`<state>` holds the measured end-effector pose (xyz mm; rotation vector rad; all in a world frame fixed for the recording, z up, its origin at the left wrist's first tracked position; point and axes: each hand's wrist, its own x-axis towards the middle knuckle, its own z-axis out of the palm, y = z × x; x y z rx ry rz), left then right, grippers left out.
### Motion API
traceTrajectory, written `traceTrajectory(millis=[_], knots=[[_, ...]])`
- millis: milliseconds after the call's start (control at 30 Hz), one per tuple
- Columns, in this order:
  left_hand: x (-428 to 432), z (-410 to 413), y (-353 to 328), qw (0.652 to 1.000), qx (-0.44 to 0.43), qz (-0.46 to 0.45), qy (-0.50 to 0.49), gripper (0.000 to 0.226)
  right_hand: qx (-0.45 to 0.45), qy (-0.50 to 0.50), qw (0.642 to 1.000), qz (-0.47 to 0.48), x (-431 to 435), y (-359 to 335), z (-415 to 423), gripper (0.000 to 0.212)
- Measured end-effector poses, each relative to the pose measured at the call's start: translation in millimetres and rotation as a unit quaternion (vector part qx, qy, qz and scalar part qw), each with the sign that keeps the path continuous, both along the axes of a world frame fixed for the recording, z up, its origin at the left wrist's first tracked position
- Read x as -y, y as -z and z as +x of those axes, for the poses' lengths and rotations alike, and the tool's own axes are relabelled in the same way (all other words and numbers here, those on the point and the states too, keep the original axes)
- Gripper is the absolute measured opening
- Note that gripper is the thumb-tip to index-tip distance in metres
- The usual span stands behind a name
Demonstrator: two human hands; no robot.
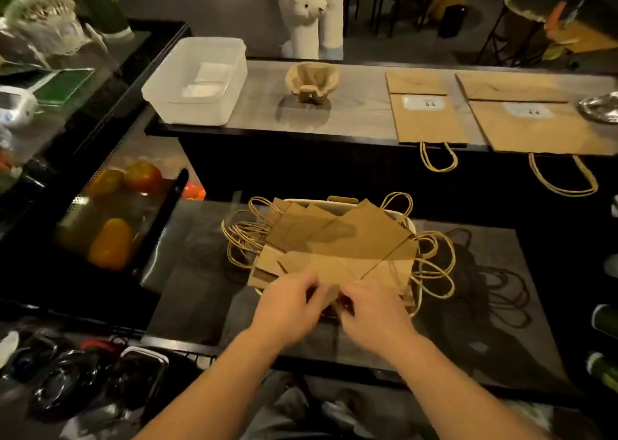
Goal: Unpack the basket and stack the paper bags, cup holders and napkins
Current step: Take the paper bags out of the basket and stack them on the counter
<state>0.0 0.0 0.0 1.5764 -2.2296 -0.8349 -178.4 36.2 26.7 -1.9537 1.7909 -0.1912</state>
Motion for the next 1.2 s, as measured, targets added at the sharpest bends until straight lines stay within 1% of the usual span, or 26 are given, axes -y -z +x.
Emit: traceTrajectory(millis=[33, 67, 100, 133, 167, 267, 333, 433, 500, 567, 633, 733, 800, 867, 933, 967, 1000, 1033, 1100, 1133, 1200], knots=[[-9, 1, 6, 0.998, 0.049, -0.033, 0.022, 0.027, -0.042, -0.028, 0.999, 0.014, -7, 4, 2, 0.017], [-14, 3, 14, 0.993, 0.091, -0.065, 0.038, 0.024, -0.087, -0.058, 0.994, 0.007, -10, 9, 4, 0.025], [-24, 7, 23, 0.992, 0.085, -0.079, 0.048, 0.023, -0.102, -0.072, 0.992, 0.003, -16, 16, 5, 0.031], [-33, 9, 29, 0.992, 0.090, -0.072, 0.056, 0.025, -0.109, -0.070, 0.992, 0.005, -21, 20, 7, 0.035], [-38, 11, 33, 0.991, 0.095, -0.071, 0.056, 0.032, -0.108, -0.057, 0.993, -0.002, -22, 22, 8, 0.036], [-46, 9, 33, 0.986, 0.141, -0.064, 0.056, 0.050, -0.105, -0.038, 0.994, -0.022, -20, 26, 9, 0.032], [-50, 8, 35, 0.982, 0.172, -0.062, 0.056, 0.054, -0.128, -0.047, 0.990, -0.023, -18, 24, 11, 0.030], [-52, 7, 34, 0.981, 0.175, -0.072, 0.049, 0.046, -0.170, -0.082, 0.982, -0.012, -21, 19, 13, 0.028], [-56, 7, 33, 0.981, 0.170, -0.081, 0.045, 0.038, -0.176, -0.102, 0.979, -0.009, -29, 16, 13, 0.027], [-62, 10, 30, 0.981, 0.171, -0.075, 0.045, 0.030, -0.169, -0.111, 0.979, 0.003, -39, 14, 15, 0.025], [-69, 11, 22, 0.982, 0.172, -0.050, 0.053, 0.028, -0.161, -0.125, 0.979, 0.018, -49, 11, 18, 0.023], [-78, 15, 17, 0.985, 0.162, -0.006, 0.065, 0.030, -0.147, -0.143, 0.977, 0.054, -59, 9, 20, 0.023], [-82, 18, 16, 0.986, 0.155, 0.002, 0.064, 0.031, -0.141, -0.141, 0.976, 0.084, -63, 7, 20, 0.025], [-81, 20, 17, 0.990, 0.128, 0.000, 0.060, 0.028, -0.098, -0.112, 0.985, 0.086, -62, -2, 17, 0.024], [-73, 21, 17, 0.993, 0.105, 0.002, 0.050, 0.021, -0.038, -0.050, 0.997, 0.050, -53, -16, 12, 0.024], [-67, 21, 15, 0.994, 0.097, 0.011, 0.047, 0.017, -0.031, -0.038, 0.999, 0.022, -44, -18, 8, 0.027], [-60, 23, 13, 0.995, 0.086, 0.028, 0.046, 0.015, -0.046, -0.046, 0.998, 0.003, -33, -15, 3, 0.038], [-53, 24, 10, 0.995, 0.074, 0.050, 0.047, 0.015, -0.070, -0.062, 0.996, 0.007, -24, -10, -2, 0.055], [-42, 26, 6, 0.992, 0.056, 0.100, 0.048, 0.014, -0.105, -0.088, 0.988, 0.075, -12, 7, -8, 0.087], [-38, 27, 4, 0.990, 0.044, 0.123, 0.049, 0.012, -0.122, -0.093, 0.983, 0.105, -11, 18, -9, 0.097], [-32, 30, 3, 0.987, 0.016, 0.151, 0.042, 0.007, -0.144, -0.091, 0.980, 0.105, -14, 33, -10, 0.101]])
